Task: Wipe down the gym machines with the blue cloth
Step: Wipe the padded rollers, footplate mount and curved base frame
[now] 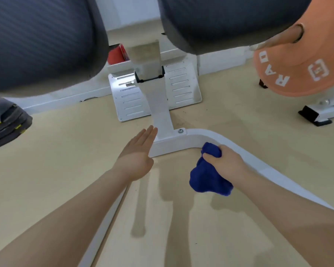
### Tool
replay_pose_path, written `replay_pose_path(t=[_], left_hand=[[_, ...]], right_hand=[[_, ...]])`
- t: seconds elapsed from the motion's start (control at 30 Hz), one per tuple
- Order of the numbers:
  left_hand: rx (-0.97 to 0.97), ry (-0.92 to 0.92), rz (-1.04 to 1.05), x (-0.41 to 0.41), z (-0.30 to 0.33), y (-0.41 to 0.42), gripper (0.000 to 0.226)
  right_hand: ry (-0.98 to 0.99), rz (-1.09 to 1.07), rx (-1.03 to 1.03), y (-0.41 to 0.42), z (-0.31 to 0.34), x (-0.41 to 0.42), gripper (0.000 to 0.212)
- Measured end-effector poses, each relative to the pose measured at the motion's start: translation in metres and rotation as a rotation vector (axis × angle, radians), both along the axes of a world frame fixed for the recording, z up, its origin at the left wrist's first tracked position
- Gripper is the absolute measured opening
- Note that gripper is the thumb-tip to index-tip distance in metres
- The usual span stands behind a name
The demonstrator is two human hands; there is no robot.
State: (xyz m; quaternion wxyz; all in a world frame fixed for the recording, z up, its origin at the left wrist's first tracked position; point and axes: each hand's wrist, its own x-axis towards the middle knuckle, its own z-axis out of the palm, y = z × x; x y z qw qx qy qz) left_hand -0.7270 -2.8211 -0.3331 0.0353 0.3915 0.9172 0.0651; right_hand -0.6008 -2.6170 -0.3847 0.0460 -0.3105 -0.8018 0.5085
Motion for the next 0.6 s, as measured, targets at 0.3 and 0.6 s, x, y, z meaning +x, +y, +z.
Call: replay_pose_path(t=[0.3, 0.6], left_hand=[[-0.03, -0.133, -0.007, -0.017, -0.073, -0.091, 0.079], [-0.086, -0.329, 0.094, -0.039, -0.186, -0.071, 0.077]], right_hand=[[-0.118, -0.226, -0.277, -0.108, -0.04, -0.023, 0.028], [-0.036, -0.404, -0.43, -0.101, -0.133, -0.047, 0.03]])
